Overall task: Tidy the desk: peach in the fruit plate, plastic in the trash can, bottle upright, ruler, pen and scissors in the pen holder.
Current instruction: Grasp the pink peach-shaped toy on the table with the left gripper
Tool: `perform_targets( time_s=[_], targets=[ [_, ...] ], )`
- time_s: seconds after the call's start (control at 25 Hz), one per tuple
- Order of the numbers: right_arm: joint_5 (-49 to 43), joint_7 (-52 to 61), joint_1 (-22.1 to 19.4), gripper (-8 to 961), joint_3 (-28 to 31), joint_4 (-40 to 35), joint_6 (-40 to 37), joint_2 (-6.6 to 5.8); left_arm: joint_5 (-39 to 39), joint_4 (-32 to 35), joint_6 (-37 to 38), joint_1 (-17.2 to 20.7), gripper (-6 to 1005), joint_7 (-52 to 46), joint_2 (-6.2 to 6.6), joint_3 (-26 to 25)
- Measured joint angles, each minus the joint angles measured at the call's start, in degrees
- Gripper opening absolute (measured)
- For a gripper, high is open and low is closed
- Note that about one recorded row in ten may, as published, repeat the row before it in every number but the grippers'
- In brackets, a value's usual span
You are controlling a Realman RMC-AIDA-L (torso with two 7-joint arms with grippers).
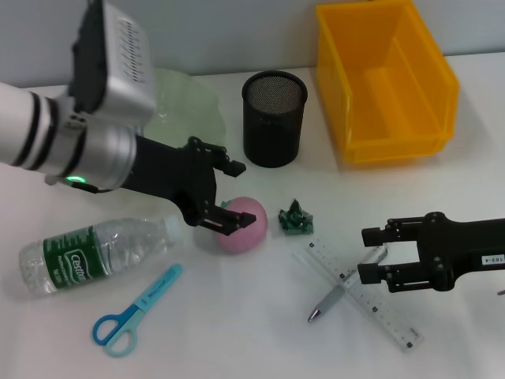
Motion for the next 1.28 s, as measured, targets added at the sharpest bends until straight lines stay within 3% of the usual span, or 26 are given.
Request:
perform_targets(
  time_s=[0.4, 1.28],
  targets=[
    [0.00, 0.00, 0.27, 704, -0.30, 0.00, 0.05, -0.08, 1.36, -2.72, -9.62, -0.81, 762, -3.71, -0.22, 11.17],
    [0.01, 0.00, 0.03, 703, -0.34, 0.09, 0.10, -0.07, 1.46, -6.37, -14.67, -1.43, 755, -4.55, -0.28, 14.16]
  ],
)
